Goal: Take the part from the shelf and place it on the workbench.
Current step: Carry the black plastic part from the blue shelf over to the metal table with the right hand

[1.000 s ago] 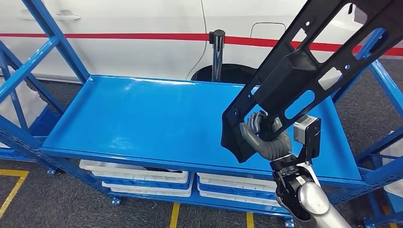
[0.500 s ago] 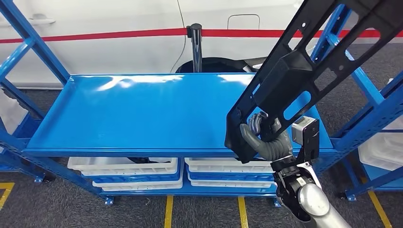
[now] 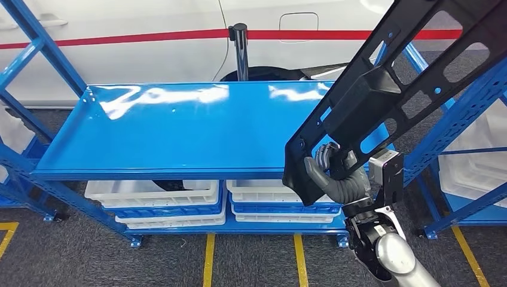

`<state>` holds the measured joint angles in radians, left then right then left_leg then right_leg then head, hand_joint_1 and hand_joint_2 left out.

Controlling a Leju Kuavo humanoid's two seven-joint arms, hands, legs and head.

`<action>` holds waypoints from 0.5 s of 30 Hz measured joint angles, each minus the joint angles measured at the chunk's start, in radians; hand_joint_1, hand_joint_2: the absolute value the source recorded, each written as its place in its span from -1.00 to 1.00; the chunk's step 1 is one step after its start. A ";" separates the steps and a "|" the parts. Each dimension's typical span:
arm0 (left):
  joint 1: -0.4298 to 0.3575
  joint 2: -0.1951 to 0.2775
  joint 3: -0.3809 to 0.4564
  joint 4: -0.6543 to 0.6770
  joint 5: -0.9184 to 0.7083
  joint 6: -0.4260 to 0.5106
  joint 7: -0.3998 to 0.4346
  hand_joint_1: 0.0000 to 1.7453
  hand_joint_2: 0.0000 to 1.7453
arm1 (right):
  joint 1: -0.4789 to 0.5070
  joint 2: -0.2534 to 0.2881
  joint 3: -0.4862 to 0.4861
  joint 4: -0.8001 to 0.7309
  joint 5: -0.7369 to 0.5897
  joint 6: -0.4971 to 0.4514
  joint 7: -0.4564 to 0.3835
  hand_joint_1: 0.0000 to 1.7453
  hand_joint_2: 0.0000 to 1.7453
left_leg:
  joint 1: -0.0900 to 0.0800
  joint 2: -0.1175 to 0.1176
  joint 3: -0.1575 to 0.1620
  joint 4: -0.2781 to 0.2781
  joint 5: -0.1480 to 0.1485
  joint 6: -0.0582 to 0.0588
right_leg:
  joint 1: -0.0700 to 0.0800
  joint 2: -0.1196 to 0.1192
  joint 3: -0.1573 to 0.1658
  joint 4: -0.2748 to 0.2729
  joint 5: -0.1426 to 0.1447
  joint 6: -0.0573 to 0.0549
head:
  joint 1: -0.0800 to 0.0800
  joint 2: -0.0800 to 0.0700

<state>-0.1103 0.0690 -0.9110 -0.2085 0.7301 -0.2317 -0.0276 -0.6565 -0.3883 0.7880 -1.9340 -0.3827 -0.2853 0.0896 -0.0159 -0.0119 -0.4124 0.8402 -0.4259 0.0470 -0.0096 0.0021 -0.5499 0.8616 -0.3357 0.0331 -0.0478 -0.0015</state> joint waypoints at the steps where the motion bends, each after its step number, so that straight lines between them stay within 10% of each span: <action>1: 0.000 0.000 0.000 0.000 0.000 -0.001 0.000 -1.00 1.00 | 0.001 -0.001 -0.001 0.000 0.000 0.000 0.000 1.00 1.00 | 0.002 0.002 -0.005 -0.003 0.007 0.002 | 0.000 0.000 -0.006 0.000 0.005 0.005 | 0.000 0.000; 4: 0.000 -0.001 0.000 0.000 0.000 0.000 0.000 -1.00 1.00 | 0.003 -0.003 -0.004 0.000 0.000 0.001 0.000 1.00 1.00 | 0.010 0.009 -0.034 -0.009 0.037 0.015 | -0.001 0.002 -0.047 0.085 -0.081 0.019 | 0.001 0.000; 7: 0.000 -0.002 0.000 0.000 0.000 0.001 -0.001 -1.00 1.00 | 0.007 -0.004 -0.006 0.000 0.000 0.001 0.000 1.00 1.00 | 0.008 0.012 -0.072 -0.003 0.064 0.022 | -0.003 0.002 -0.107 0.304 -0.211 0.030 | 0.001 0.000; 9: 0.000 -0.004 0.000 0.000 0.000 0.001 -0.001 -1.00 1.00 | 0.011 -0.004 -0.006 0.000 0.000 0.002 0.000 1.00 1.00 | 0.008 0.013 -0.100 0.005 0.080 0.020 | -0.003 0.002 -0.090 0.342 -0.193 0.033 | 0.001 0.000; 12: 0.000 -0.007 0.000 0.000 0.000 0.001 -0.001 -1.00 1.00 | 0.011 -0.004 -0.007 0.000 0.000 0.002 0.000 1.00 1.00 | 0.007 0.013 -0.134 0.020 0.099 0.011 | -0.002 -0.003 0.062 0.144 -0.124 0.028 | 0.001 0.000; 15: 0.000 -0.008 0.000 0.000 0.000 0.001 0.000 -1.00 1.00 | 0.009 -0.004 -0.008 -0.001 0.000 0.003 0.000 1.00 1.00 | 0.004 0.012 -0.150 0.024 0.125 -0.003 | 0.004 -0.005 0.152 -0.008 -0.130 0.015 | 0.001 0.000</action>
<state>-0.1104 0.0611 -0.9110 -0.2083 0.7302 -0.2304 -0.0280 -0.6479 -0.3922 0.7798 -1.9347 -0.3827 -0.2820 0.0893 -0.0121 0.0004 -0.5623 0.8645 -0.3004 0.0437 -0.0057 -0.0026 -0.3983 0.8533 -0.4661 0.0476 -0.0468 -0.0015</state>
